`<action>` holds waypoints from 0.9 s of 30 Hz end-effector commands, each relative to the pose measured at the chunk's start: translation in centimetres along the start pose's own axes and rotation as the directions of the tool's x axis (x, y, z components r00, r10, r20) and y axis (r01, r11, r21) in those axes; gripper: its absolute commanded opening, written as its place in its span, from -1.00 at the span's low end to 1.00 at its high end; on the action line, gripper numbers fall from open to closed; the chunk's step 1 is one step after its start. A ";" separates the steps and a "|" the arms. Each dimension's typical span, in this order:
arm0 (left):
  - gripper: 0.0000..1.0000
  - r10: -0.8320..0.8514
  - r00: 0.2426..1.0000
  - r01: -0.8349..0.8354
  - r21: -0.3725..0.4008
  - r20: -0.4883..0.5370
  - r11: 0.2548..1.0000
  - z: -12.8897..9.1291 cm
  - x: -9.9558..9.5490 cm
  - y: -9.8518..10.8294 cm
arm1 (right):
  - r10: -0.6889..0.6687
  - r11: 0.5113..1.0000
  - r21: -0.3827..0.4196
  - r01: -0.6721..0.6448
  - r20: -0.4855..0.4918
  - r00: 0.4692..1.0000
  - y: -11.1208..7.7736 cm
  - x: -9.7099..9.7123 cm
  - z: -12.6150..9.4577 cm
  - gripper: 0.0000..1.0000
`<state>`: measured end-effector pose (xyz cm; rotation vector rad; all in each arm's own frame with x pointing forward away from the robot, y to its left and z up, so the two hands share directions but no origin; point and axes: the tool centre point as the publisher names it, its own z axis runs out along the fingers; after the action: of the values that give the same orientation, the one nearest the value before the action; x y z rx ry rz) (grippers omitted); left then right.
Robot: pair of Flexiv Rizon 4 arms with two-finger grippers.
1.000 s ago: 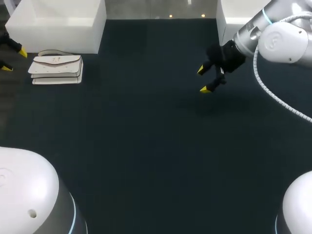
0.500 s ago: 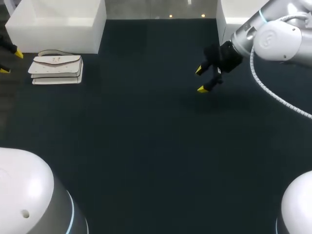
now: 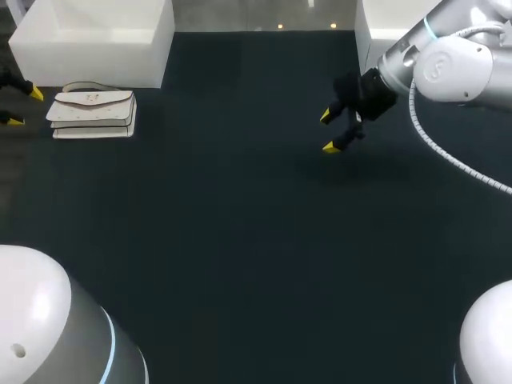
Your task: Pick up the bag, open it, inspect its contents, close it, and place it on the opposite side
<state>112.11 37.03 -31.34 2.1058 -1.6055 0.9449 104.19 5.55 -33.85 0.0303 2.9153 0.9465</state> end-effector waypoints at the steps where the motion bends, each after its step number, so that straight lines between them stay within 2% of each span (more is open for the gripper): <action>1: 1.00 0.001 0.999 -0.003 -0.034 -0.052 0.999 1.3 -1.1 -2.3 | 0.000 1.000 0.001 0.000 -0.001 1.000 0.0 -0.1 0.1 1.00; 3: 0.99 0.002 0.998 -0.004 -0.031 -0.058 1.000 1.8 -1.1 -2.7 | 0.000 1.000 0.001 0.000 -0.001 1.000 0.0 -0.1 0.1 1.00; 10: 0.55 0.009 0.997 -0.011 -0.035 -0.071 0.999 2.9 -1.0 -3.9 | 0.000 1.000 0.001 0.000 -0.001 1.000 0.0 -0.1 0.1 1.00; 11: 0.44 0.008 0.997 -0.011 -0.036 -0.071 0.999 3.1 -1.1 -4.1 | 0.000 1.000 0.001 0.000 -0.001 1.000 0.0 -0.1 0.1 1.00; 13: -0.01 0.007 0.997 -0.009 -0.037 -0.072 0.999 3.1 -1.1 -4.2 | 0.000 1.000 0.001 0.000 -0.001 1.000 0.0 -0.1 0.1 1.00; 14: -0.06 0.007 0.997 -0.010 -0.037 -0.074 0.999 3.2 -1.1 -4.3 | 0.000 1.000 0.001 0.000 -0.001 1.000 0.0 -0.1 0.1 1.00; 27: -0.04 0.014 0.994 -0.021 -0.065 -0.109 0.998 4.6 -1.1 -4.9 | 0.000 1.000 0.001 0.000 -0.001 1.000 0.0 -0.1 0.1 1.00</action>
<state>116.54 35.96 -34.17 2.1277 -1.5637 1.1261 104.20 5.59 -33.83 0.0312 2.9165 0.9444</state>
